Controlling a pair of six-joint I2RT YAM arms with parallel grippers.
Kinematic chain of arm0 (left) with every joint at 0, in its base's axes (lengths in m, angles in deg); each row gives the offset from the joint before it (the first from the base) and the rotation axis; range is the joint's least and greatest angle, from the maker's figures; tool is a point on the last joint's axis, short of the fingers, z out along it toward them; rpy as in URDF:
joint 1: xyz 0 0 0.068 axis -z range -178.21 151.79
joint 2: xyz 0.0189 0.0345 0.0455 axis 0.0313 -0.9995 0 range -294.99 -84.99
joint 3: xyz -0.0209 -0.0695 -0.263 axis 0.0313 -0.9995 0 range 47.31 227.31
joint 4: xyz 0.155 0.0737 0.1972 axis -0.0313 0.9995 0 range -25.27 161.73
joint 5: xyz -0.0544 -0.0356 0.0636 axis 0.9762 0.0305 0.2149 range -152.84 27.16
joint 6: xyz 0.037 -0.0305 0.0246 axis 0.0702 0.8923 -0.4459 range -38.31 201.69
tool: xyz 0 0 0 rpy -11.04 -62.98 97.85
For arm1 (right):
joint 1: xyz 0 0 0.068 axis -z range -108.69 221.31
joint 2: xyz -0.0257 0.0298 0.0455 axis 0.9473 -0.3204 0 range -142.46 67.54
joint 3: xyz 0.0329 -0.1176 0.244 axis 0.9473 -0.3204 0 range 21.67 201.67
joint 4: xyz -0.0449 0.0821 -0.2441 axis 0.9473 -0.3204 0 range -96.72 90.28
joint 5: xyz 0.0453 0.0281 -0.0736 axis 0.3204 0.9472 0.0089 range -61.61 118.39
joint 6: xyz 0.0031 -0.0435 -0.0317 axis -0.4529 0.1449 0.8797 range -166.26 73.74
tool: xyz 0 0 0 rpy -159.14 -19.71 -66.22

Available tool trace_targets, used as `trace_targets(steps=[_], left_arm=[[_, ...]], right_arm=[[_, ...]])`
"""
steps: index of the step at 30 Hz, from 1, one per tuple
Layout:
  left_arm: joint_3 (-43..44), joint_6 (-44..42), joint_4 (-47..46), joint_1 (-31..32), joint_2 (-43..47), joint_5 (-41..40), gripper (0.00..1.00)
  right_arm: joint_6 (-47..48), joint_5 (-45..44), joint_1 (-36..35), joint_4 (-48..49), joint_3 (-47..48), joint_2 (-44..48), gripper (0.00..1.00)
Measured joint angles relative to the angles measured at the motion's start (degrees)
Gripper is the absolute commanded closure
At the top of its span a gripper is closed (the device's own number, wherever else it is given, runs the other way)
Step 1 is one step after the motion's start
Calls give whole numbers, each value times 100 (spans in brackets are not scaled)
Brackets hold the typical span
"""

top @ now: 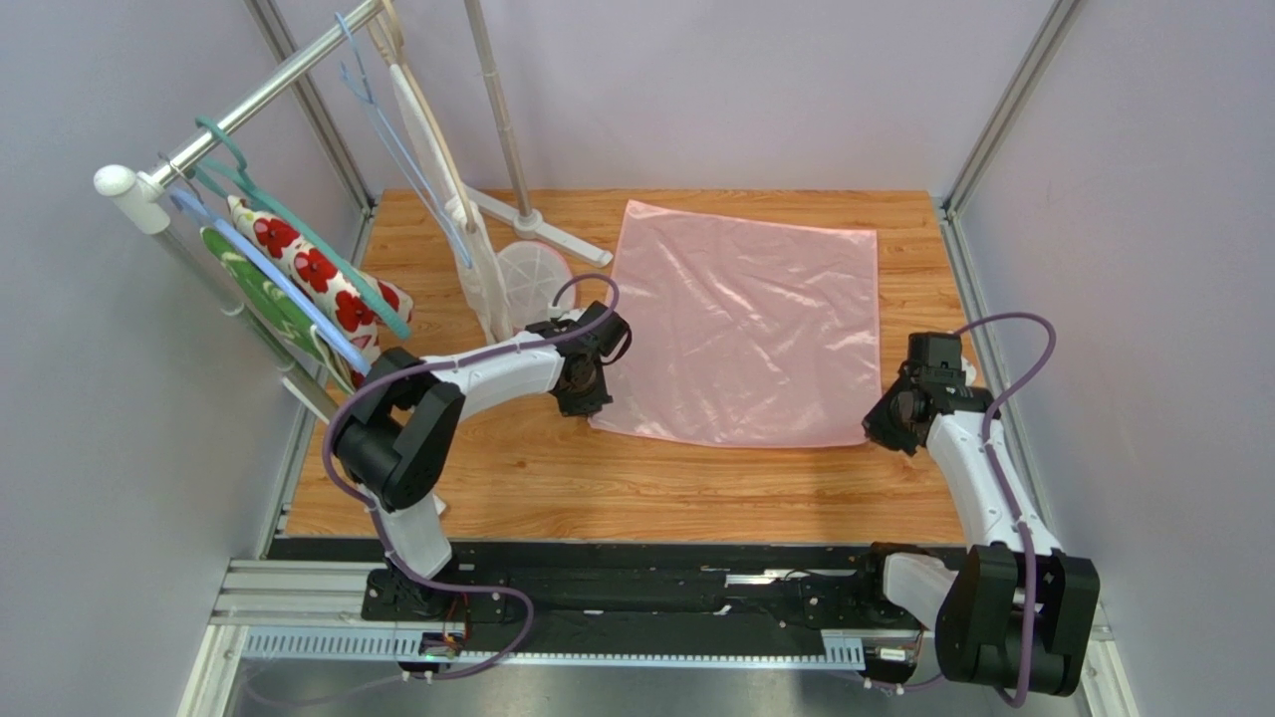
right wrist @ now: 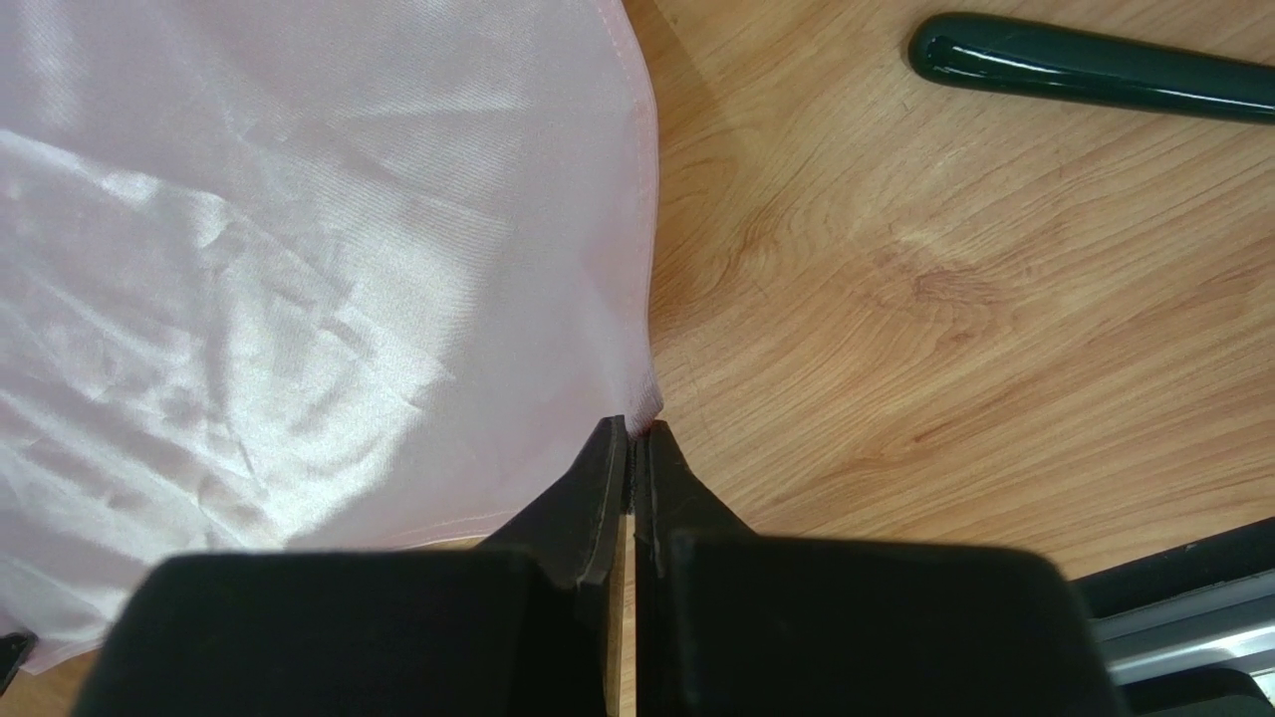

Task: Fold the napkin into a case and place the utensils inside
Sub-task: Pick up the flattened napkin from the center of the board, then fold and flatten the napkin at the center of the board.

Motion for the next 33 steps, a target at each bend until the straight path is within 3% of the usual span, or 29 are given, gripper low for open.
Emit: trace_targets(steps=[7, 11, 21, 27, 33], left_arm=[[-44, -664, -46, 146, 1113, 4, 100], [509, -1154, -103, 149, 1670, 114, 100], [2229, -2251, -7, 149, 3091, 466, 100], [3362, -2570, 39, 149, 3910, 1137, 100], [3657, -2599, 118, 157, 4583, 1665, 100]], right_arm=[[4, -4, 0, -103, 63, 518, 100], [31, 2, 0, -155, 501, 896, 100], [501, -188, 0, -820, 3283, 2035, 100], [691, -350, 0, -1200, 4819, 2686, 100], [732, -428, 0, -1375, 5525, 3016, 100]])
